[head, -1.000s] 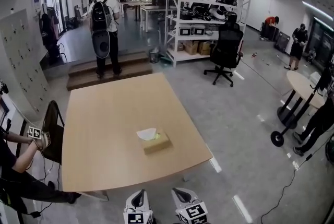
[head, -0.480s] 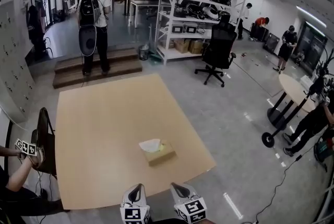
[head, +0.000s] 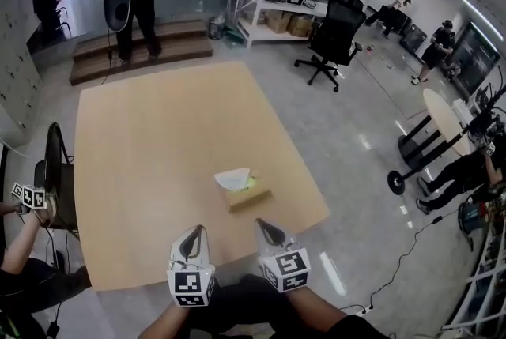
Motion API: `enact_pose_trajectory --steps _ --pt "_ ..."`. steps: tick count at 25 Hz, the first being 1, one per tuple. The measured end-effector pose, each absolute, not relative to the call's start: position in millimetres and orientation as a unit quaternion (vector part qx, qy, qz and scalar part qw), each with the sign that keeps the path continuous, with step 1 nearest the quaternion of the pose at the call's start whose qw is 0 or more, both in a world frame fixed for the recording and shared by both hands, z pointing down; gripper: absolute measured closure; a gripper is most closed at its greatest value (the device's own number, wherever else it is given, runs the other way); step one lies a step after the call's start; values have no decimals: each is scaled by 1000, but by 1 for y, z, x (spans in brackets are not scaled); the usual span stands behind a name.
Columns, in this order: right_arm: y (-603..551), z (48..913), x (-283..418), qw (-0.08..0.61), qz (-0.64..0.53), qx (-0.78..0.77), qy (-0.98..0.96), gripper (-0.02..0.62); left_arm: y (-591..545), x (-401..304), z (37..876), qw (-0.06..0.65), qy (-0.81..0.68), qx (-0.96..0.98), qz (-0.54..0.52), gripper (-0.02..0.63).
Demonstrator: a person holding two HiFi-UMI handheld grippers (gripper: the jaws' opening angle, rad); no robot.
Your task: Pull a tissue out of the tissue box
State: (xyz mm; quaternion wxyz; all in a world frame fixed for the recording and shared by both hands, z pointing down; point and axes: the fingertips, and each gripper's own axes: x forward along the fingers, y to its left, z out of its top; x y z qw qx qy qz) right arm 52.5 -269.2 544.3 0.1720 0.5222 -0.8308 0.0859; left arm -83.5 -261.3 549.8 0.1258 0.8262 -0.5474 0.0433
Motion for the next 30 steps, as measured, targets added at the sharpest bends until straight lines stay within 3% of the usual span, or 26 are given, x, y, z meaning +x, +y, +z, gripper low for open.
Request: enact_pose_trajectory --steps 9,23,30 --pt "-323 576 55 209 89 493 -840 590 -290 -95 578 143 -587 795 61 588" --pt "-406 674 56 348 121 413 -833 478 -364 -79 635 165 -622 758 109 588" --pt "-420 700 48 392 134 394 -820 471 -384 -86 655 180 -625 749 123 588"
